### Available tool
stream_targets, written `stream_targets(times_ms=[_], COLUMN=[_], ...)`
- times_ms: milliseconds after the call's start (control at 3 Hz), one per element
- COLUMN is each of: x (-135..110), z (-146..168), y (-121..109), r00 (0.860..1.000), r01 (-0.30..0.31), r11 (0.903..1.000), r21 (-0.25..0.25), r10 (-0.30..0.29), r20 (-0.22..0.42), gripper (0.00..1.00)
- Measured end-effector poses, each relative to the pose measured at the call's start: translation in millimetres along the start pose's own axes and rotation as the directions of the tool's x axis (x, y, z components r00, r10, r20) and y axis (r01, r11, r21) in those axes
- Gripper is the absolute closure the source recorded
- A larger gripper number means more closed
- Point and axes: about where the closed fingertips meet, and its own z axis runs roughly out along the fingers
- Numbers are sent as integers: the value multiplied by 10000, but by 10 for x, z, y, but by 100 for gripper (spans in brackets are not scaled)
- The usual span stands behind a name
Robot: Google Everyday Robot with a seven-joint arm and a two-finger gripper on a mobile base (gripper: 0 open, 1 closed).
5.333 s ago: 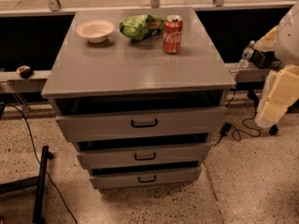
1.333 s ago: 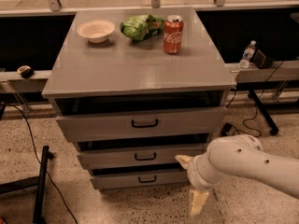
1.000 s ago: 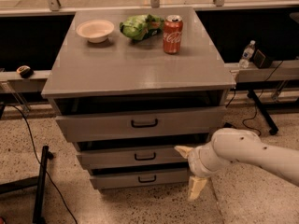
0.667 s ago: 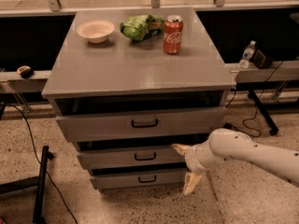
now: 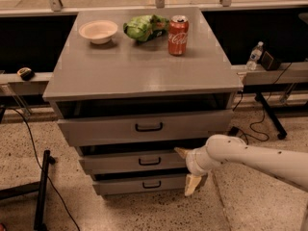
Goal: Open middle drawer
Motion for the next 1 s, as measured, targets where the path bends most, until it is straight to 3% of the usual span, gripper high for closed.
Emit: stream_targets(times_ms=[333,667,1000], x=[153,252,259], z=[120,197,312], y=[-223,-337,-316], r00=[9978,9940,9924], r01=[-538,-955,-1041], r11=[9980,9944,9942], r21=[328,463,271], r10=[550,978,1056], r20=[-360,-493,-630], gripper=[4,21,26])
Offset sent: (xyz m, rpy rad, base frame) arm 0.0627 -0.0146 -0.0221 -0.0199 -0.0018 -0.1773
